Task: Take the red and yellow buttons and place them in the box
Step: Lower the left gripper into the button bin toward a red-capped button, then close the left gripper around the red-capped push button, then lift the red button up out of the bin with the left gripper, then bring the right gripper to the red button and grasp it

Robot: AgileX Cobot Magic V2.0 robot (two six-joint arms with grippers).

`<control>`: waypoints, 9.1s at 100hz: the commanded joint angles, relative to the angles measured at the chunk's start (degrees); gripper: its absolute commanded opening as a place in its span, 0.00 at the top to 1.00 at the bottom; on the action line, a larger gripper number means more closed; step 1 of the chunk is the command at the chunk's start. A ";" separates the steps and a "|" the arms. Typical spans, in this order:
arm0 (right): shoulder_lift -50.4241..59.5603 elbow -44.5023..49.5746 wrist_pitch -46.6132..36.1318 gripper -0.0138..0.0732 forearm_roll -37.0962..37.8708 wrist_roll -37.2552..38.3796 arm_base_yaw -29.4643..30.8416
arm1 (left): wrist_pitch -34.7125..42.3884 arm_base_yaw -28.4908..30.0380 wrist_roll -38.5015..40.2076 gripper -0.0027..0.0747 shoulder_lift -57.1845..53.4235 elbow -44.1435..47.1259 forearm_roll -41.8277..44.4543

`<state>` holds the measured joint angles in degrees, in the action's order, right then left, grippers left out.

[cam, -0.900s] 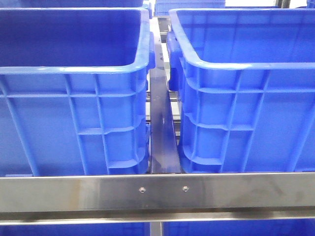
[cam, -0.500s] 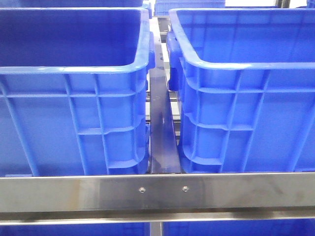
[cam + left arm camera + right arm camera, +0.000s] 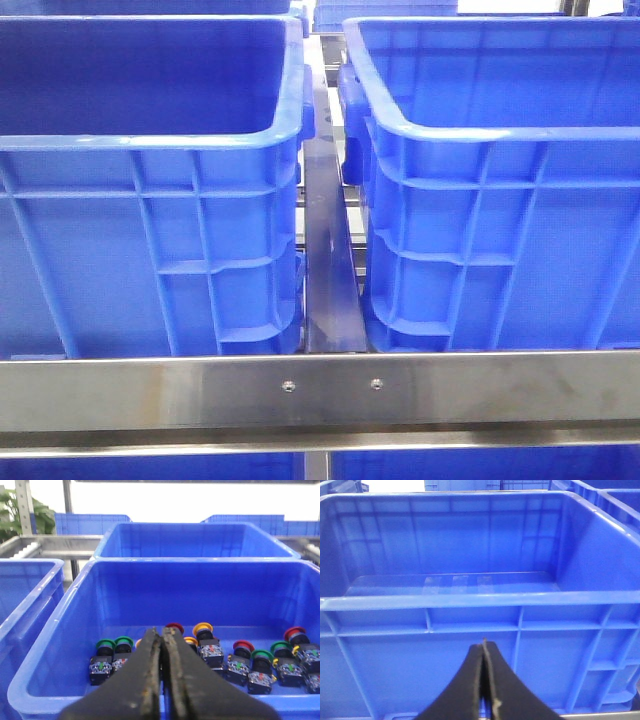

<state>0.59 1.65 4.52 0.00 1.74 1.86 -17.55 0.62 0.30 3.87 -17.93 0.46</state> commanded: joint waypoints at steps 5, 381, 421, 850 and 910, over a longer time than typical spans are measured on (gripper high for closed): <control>1.36 -0.90 -4.52 0.92 0.00 -0.19 0.10 | -2.38 -0.07 0.61 0.99 6.76 -7.85 -0.46; 1.36 -0.90 -4.52 0.92 0.00 -0.19 0.10 | -35.37 -0.92 -29.53 0.82 83.11 -66.50 -30.24; 1.36 -0.90 -4.52 0.92 0.00 -0.19 0.10 | -47.30 -5.46 -43.16 0.82 83.02 -66.50 -60.99; -84.03 -64.46 48.91 0.37 -99.67 -53.38 -16.04 | -46.74 -22.48 -43.16 0.82 84.06 -66.50 -61.12; -84.03 -64.58 49.02 0.53 -99.67 -53.38 -14.62 | -46.67 -22.48 -43.16 0.22 84.06 -66.50 -61.95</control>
<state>-85.24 -61.08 51.50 -96.06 -50.99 -14.05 -65.05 -21.40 -42.67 90.24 -82.78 -56.93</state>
